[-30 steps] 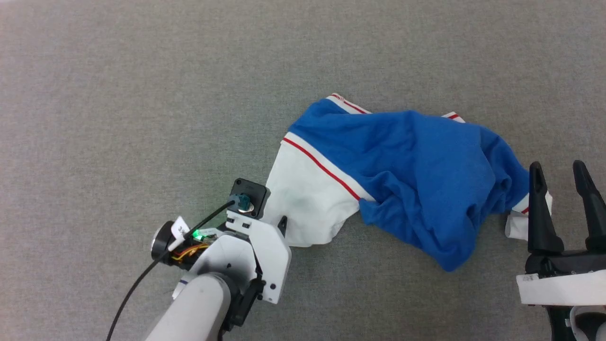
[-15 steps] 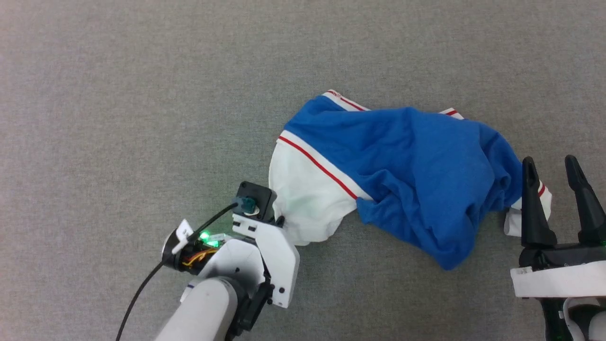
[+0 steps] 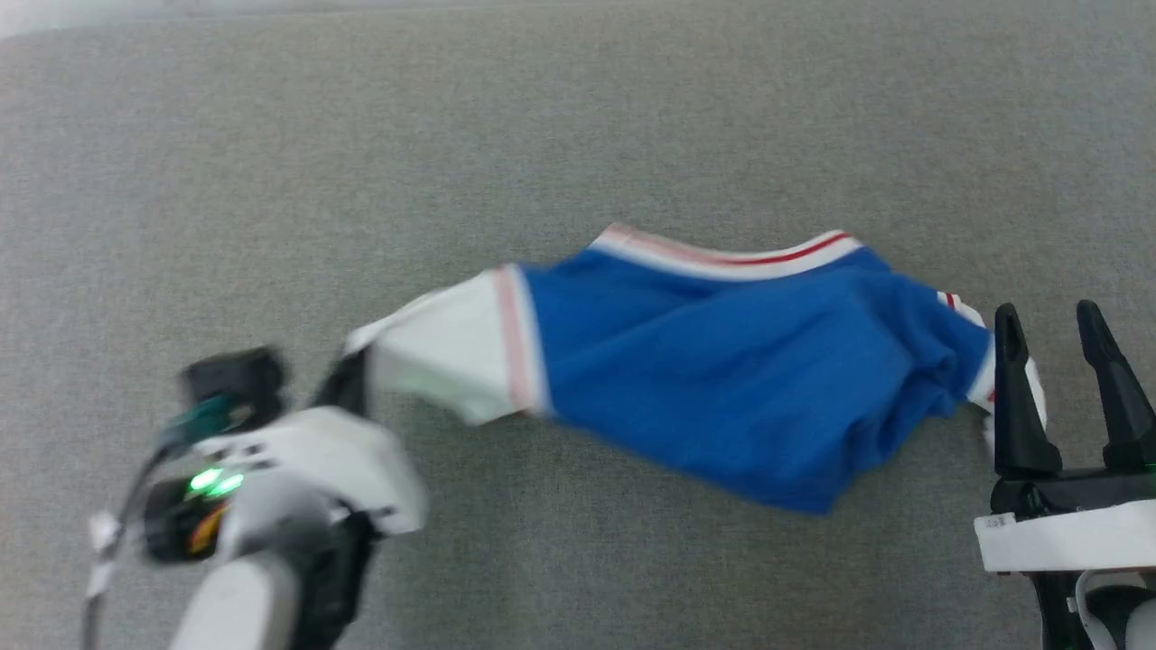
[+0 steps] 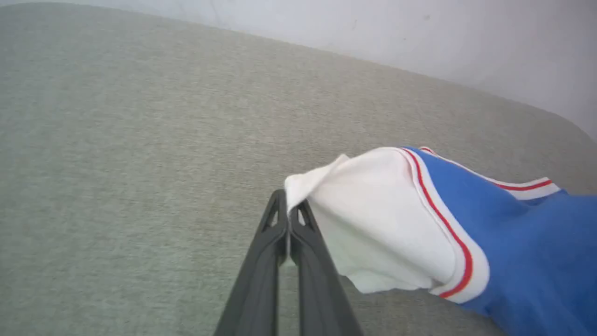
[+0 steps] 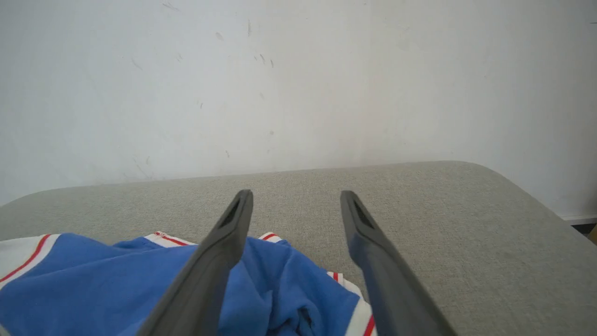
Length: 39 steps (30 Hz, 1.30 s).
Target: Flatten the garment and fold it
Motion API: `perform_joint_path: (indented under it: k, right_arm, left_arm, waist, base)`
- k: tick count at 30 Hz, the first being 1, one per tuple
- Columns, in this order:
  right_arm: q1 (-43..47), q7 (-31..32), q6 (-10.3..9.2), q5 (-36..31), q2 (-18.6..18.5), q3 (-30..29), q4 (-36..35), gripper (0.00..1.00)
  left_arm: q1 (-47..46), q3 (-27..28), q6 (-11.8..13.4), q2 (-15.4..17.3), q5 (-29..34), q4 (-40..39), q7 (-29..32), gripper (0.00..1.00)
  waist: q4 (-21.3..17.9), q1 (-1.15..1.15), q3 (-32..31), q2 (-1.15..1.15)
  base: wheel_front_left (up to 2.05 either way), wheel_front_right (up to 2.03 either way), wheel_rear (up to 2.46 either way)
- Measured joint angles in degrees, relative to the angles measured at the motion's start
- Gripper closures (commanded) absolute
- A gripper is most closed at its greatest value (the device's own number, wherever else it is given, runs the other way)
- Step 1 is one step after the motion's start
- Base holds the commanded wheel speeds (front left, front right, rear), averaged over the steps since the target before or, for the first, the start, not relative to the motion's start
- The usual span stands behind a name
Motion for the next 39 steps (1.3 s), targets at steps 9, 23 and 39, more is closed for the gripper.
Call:
perform_joint_path:
  k: [9, 23, 39]
  right_arm:
    - [1.12, 1.99, 0.00, -1.13, 0.00, 0.07, -1.48, 0.00]
    - [-4.95, 22.01, 0.00, 3.18, -7.31, 1.20, 0.23, 0.00]
    - [-11.45, 41.31, 0.00, 11.12, -22.09, 11.22, 7.22, 0.00]
  left_arm:
    - [13.00, 13.80, 5.36, 8.53, -0.05, -8.08, 0.11, 1.00]
    - [10.66, 6.01, 2.72, 5.25, -0.62, -9.32, -0.82, 1.00]
    - [6.94, 3.11, 2.02, 4.69, -0.11, -9.64, -0.71, 1.00]
  waist:
    - [2.47, 0.00, -0.92, 0.00]
    - [3.19, 0.00, 0.28, 0.00]
    - [4.08, 0.01, 5.03, 0.00]
  base:
    - [0.00, 0.00, 0.00]
    - [0.00, 0.00, 0.00]
    - [0.00, 0.00, 0.00]
